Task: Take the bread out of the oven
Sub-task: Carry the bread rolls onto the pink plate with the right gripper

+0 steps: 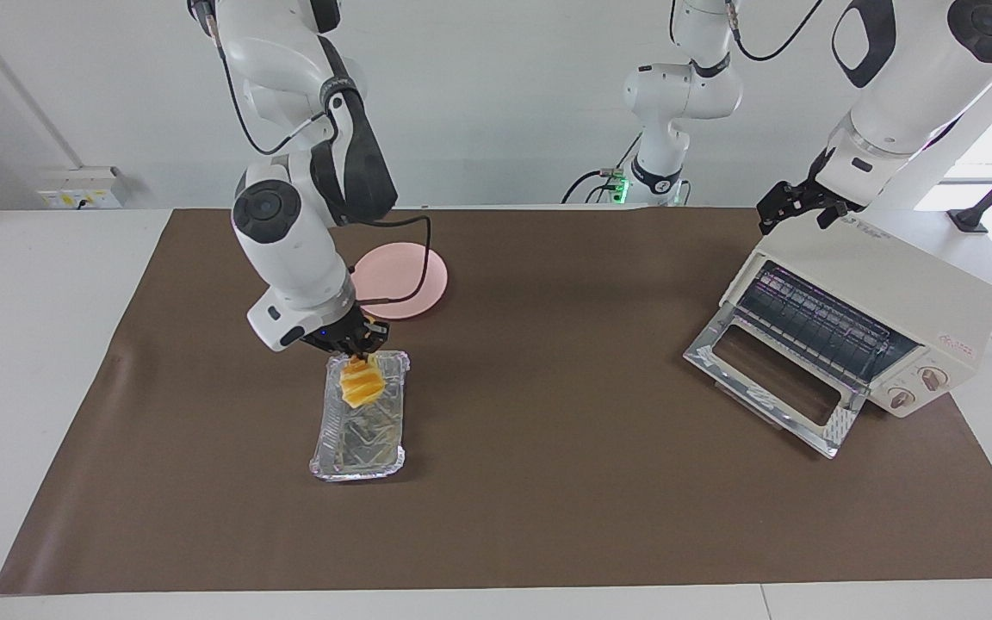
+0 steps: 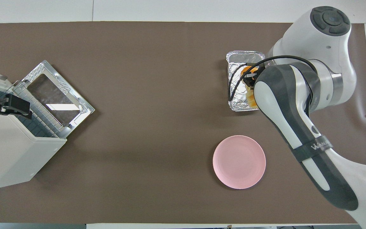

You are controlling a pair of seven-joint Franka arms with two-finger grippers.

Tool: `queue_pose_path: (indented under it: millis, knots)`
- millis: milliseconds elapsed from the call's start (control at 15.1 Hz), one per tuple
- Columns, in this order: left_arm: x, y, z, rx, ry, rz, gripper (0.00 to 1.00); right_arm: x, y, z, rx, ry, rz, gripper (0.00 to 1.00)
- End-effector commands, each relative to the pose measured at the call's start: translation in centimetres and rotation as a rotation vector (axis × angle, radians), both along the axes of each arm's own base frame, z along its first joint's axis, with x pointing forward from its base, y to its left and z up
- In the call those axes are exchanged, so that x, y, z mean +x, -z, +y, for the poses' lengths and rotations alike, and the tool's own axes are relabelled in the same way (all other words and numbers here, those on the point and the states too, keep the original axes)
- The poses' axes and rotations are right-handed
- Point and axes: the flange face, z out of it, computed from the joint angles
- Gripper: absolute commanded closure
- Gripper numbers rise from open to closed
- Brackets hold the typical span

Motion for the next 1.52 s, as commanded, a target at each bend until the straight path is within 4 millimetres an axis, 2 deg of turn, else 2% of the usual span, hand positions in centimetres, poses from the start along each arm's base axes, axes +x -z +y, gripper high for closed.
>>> queue_pose_path:
  millis: [0,199,265,331,463,662,860,1059,1191,1390,1456]
  knots:
    - [-0.3,-0.5,0.3,-0.005,-0.004,-0.012,0.0,-5.8,-1.3,2.3,-0.024,0.022,0.018,1.0]
    - [-0.3,-0.5,0.3,-0.005,-0.006,-0.012,0.0,-11.0,-1.0,4.5,-0.035,0.018,0.025,1.0]
    - [-0.3,-0.5,0.3,-0.005,-0.006,-0.012,0.0,-12.8,-0.3,4.3,-0.034,0.016,0.018,1.0]
    - [-0.3,-0.5,0.3,-0.005,-0.004,-0.012,0.0,-14.3,0.7,4.1,-0.031,0.016,0.003,1.0]
    - [-0.3,-0.5,0.3,-0.005,-0.006,-0.012,0.0,-18.5,4.0,4.7,-0.023,0.017,-0.037,1.0]
    - [-0.3,-0.5,0.3,-0.005,-0.004,-0.011,0.0,-22.4,7.5,4.3,-0.014,0.033,-0.074,1.0]
    - [-0.3,-0.5,0.3,-0.005,-0.006,-0.011,0.0,-24.2,10.3,3.3,-0.011,0.047,-0.092,1.0]
    - [-0.3,-0.5,0.3,-0.005,-0.006,-0.011,0.0,-25.2,12.3,2.8,-0.005,0.066,-0.115,1.0]
    - [-0.3,-0.5,0.3,-0.005,-0.006,-0.011,0.0,-25.3,13.2,2.7,-0.001,0.066,-0.127,1.0]
    - [-0.3,-0.5,0.3,-0.005,-0.006,-0.011,0.0,-25.5,13.4,3.1,-0.005,0.061,-0.117,0.98]
    - [-0.3,-0.5,0.3,-0.005,-0.006,-0.011,0.0,-25.5,13.4,3.1,-0.005,0.061,-0.117,0.4]
